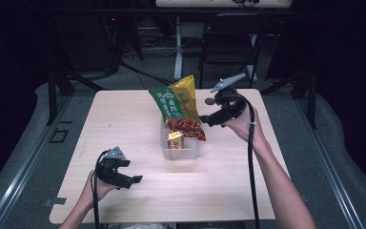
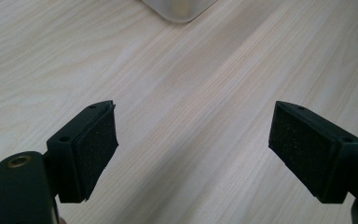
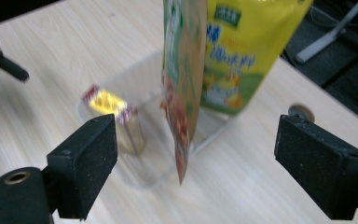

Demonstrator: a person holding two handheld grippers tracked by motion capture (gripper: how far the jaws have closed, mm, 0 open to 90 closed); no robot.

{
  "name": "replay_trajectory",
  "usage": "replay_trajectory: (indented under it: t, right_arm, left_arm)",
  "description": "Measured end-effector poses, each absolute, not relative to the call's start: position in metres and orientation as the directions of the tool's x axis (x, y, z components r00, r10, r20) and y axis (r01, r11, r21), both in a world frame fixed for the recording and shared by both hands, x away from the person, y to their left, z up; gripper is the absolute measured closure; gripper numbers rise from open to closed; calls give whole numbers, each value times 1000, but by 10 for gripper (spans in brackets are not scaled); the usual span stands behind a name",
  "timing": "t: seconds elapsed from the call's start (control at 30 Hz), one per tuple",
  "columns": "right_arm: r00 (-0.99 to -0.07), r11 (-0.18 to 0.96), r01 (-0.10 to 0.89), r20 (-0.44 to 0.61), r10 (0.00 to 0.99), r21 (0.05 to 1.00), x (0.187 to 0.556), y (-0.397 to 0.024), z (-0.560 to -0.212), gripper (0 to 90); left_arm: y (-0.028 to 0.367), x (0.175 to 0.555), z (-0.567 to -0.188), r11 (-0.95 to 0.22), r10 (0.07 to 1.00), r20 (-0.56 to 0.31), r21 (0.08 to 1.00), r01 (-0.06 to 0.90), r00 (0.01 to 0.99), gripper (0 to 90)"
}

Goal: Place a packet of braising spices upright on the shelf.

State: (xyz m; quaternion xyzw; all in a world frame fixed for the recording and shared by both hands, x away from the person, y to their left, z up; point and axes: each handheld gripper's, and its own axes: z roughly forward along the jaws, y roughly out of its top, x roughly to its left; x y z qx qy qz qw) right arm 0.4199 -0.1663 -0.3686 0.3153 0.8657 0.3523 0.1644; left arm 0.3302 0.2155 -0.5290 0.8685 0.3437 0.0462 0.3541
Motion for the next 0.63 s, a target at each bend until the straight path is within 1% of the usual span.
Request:
replay_trajectory:
  t: [0.27,0.5,0.6,0.63]
  right_arm:
    - [-707,541,517,-26,707,663,393,-201,-421,111]
    - [-669,520,577,0,743,629,368,-224,-480,107]
    - [-667,538,599,-2,745,593,364,-231,-495,80]
    - [-663,525,604,12,748,599,363,-232,-499,83]
  left_arm:
    - [217,331,-530,-502,640,-166,648,572,750,149]
    - [219,331,-530,-498,646,-163,650,573,746,148]
    - [218,331,-530,-501,641,-163,650,571,750,148]
    - [218,332,-531,-503,641,-162,649,571,750,147]
